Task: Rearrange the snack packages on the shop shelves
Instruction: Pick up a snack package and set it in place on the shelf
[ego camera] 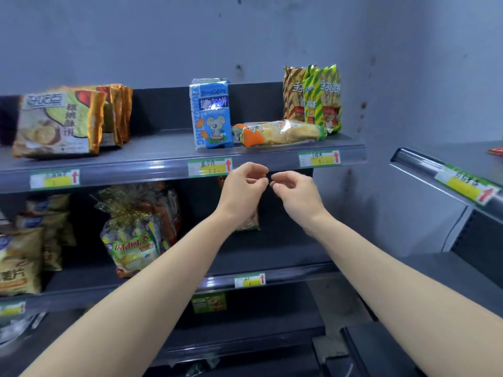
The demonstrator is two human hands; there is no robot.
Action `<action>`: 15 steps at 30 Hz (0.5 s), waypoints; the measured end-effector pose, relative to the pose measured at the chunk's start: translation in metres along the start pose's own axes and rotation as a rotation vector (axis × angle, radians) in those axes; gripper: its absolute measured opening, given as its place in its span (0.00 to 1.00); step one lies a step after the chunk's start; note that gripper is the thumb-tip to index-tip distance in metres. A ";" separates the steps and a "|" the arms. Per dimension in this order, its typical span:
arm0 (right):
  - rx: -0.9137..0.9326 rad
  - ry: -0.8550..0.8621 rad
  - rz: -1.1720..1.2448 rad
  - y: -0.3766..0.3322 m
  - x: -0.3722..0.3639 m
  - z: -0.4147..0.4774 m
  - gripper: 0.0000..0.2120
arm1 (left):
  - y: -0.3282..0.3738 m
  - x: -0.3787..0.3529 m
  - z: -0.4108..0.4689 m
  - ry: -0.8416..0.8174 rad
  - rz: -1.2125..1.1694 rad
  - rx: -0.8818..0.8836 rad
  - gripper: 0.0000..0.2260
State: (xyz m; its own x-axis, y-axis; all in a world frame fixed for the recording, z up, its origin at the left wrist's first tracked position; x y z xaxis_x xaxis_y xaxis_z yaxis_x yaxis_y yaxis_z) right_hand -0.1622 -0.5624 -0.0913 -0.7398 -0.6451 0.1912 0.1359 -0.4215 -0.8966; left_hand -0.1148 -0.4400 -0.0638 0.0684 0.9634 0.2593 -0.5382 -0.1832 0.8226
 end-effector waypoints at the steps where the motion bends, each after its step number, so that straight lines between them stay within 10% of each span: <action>1: 0.013 0.012 0.007 -0.007 0.004 0.004 0.11 | 0.007 0.002 0.005 0.015 -0.007 -0.019 0.07; 15: -0.064 0.049 0.150 -0.035 0.002 0.070 0.17 | 0.010 0.002 0.086 0.067 0.294 -0.053 0.25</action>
State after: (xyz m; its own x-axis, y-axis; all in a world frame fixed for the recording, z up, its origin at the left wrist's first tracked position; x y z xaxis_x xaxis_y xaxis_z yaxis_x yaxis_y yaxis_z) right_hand -0.1222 -0.5936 -0.0314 -0.7459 -0.6651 0.0354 0.2058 -0.2808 -0.9374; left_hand -0.0481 -0.4566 -0.0121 -0.1512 0.8816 0.4471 -0.5700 -0.4473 0.6892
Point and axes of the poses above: each hand's wrist, its own z-axis towards the middle knuckle, its own x-axis out of the back of the hand, y = z × x, the point moved 8 cm from there along z, towards the middle knuckle, and after that the axes turned 12 degrees about y, right-handed, at the moved point
